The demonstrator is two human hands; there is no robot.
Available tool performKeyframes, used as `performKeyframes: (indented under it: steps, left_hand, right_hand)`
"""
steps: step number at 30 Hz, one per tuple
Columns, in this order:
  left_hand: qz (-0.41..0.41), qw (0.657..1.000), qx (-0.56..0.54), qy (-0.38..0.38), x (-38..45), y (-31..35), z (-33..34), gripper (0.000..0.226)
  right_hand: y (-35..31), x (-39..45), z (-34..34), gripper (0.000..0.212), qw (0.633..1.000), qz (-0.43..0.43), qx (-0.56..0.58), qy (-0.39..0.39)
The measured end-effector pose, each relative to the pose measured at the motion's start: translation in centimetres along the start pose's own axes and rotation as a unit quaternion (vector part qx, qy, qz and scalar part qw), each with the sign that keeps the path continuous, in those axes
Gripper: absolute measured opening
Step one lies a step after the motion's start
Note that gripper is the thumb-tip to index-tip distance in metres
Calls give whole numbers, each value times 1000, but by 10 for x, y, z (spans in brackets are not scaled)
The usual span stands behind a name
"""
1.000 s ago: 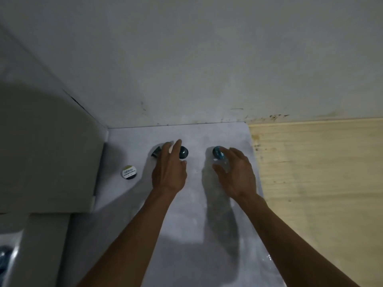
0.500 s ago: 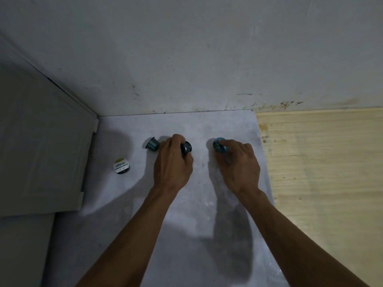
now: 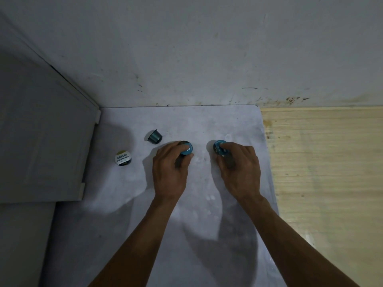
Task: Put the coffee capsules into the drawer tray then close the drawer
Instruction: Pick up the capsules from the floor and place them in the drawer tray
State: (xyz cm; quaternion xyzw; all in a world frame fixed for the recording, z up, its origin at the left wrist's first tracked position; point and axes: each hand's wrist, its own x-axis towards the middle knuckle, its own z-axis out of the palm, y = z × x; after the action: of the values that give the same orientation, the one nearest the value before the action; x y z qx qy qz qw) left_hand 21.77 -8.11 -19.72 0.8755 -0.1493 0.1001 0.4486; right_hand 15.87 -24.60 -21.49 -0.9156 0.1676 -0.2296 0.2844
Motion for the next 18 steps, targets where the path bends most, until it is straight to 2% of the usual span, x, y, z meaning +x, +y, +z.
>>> performKeyframes:
  steps: [6, 10, 13, 15, 18]
  left_hand:
    - [-28, 999, 1, 17, -11, 3, -5, 27]
    - [-79, 995, -62, 5, -17, 17, -22, 26]
    - [-78, 996, -20, 28, -22, 43, -54, 24]
    - [-93, 994, -28, 45, -27, 60, -84, 23]
    - [-88, 994, -30, 60, -38, 75, -135, 23]
  right_hand:
    - [-7, 0, -18, 23, 999, 4, 33, -20]
    - [-28, -6, -40, 25, 997, 47, 49, -42]
    - [-54, -15, -61, 29, 993, 78, 81, -42]
    - [-75, -21, -73, 30, 990, 89, 95, -48]
    - [-118, -32, -88, 29, 990, 75, 112, -44]
